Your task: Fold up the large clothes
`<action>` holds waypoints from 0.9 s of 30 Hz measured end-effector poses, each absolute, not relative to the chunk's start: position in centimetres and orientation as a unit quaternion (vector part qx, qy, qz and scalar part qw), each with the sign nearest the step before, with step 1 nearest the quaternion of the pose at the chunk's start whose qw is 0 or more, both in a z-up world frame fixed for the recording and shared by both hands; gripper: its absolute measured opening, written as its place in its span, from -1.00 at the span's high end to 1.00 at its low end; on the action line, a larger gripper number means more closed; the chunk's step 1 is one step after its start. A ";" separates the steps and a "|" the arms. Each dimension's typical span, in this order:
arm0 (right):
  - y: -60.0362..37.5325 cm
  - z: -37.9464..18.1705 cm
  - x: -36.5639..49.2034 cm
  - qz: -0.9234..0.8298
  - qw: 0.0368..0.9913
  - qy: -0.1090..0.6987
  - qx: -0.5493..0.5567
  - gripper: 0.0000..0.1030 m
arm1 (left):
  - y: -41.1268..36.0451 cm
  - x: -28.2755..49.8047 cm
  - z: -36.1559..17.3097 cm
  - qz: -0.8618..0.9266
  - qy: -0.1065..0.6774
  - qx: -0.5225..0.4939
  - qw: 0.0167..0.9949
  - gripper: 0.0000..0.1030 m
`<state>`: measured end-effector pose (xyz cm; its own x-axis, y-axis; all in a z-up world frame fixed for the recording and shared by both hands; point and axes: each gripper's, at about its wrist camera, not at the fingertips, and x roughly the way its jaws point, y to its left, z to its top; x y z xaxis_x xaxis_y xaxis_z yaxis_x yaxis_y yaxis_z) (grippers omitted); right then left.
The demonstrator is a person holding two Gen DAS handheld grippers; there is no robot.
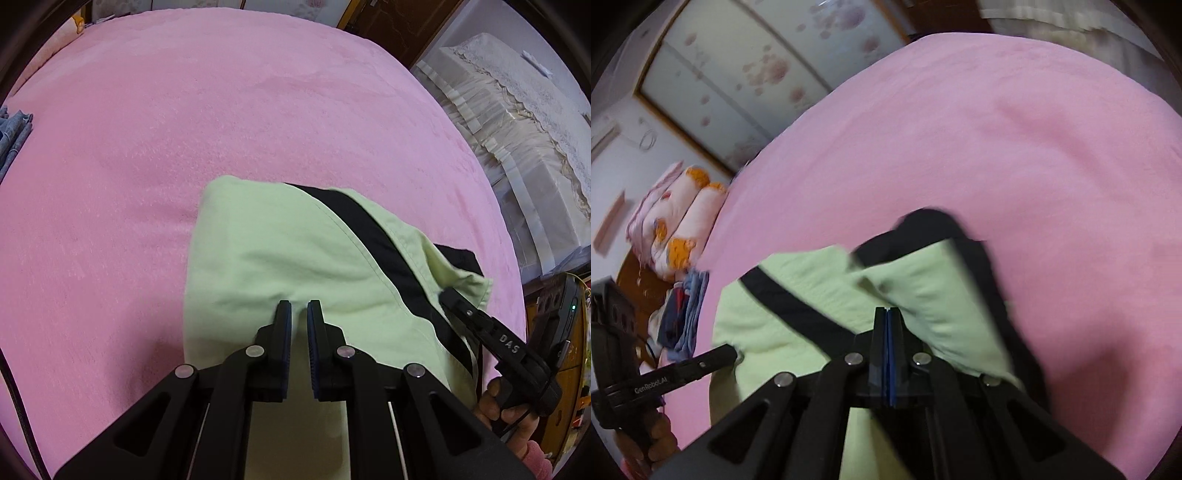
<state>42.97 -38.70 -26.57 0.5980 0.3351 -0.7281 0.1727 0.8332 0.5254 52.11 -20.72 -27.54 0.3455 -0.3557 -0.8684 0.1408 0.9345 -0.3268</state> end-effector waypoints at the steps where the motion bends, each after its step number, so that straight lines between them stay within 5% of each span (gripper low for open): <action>1: -39.2 -26.7 42.7 0.041 0.845 0.444 0.296 1.00 | -20.7 52.3 -27.6 -0.152 0.551 -0.096 0.815 0.86; 17: -44.9 -23.1 40.2 -0.097 0.856 0.405 0.306 1.00 | -19.0 51.3 -24.0 -0.095 0.537 -0.049 0.837 0.85; 20: -46.4 -21.7 40.1 -0.092 0.855 0.411 0.302 1.00 | -18.6 50.9 -22.9 -0.076 0.542 -0.048 0.835 0.54; 25: -47.1 -19.8 38.7 -0.077 0.845 0.429 0.310 1.00 | -17.4 48.8 -22.2 -0.056 0.553 -0.047 0.830 0.37; 27: -46.4 -19.4 38.2 -0.055 0.842 0.440 0.307 0.91 | -17.2 47.6 -22.0 -0.053 0.558 -0.054 0.827 0.16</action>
